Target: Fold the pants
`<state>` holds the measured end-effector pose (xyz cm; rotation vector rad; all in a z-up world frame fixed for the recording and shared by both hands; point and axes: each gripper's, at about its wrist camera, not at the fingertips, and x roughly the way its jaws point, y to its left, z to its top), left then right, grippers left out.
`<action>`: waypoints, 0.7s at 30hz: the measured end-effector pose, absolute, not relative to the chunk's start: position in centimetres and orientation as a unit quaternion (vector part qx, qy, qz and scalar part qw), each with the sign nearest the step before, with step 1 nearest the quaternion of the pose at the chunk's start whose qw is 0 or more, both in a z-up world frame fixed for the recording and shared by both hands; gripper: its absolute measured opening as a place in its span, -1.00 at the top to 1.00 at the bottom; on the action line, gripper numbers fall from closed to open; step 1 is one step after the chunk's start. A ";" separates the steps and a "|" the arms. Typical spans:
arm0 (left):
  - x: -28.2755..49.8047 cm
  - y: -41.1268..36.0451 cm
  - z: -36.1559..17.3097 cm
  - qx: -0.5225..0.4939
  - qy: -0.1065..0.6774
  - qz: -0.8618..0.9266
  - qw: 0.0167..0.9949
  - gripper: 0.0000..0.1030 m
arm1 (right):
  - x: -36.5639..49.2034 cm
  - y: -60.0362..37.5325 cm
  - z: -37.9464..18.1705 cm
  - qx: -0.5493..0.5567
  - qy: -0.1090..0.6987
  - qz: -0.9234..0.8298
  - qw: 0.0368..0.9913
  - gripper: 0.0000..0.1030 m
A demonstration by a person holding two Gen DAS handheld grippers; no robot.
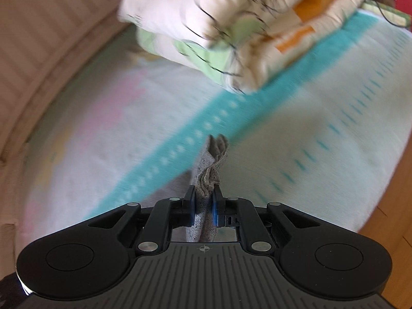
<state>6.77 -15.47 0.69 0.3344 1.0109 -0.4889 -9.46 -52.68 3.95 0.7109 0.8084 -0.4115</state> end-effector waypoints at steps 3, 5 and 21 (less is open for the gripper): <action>7.7 -18.3 -0.1 0.165 0.481 -0.225 0.831 -0.30 | -9.7 -52.2 4.9 0.339 0.364 -0.182 0.848 0.77; 8.2 -19.8 -0.9 0.171 0.485 -0.221 0.829 -0.30 | -9.7 -51.8 5.3 0.339 0.356 -0.173 0.854 0.77; 5.9 -22.3 -1.7 0.196 0.474 -0.200 0.835 -0.22 | -9.4 -51.1 6.4 0.345 0.331 -0.138 0.868 0.77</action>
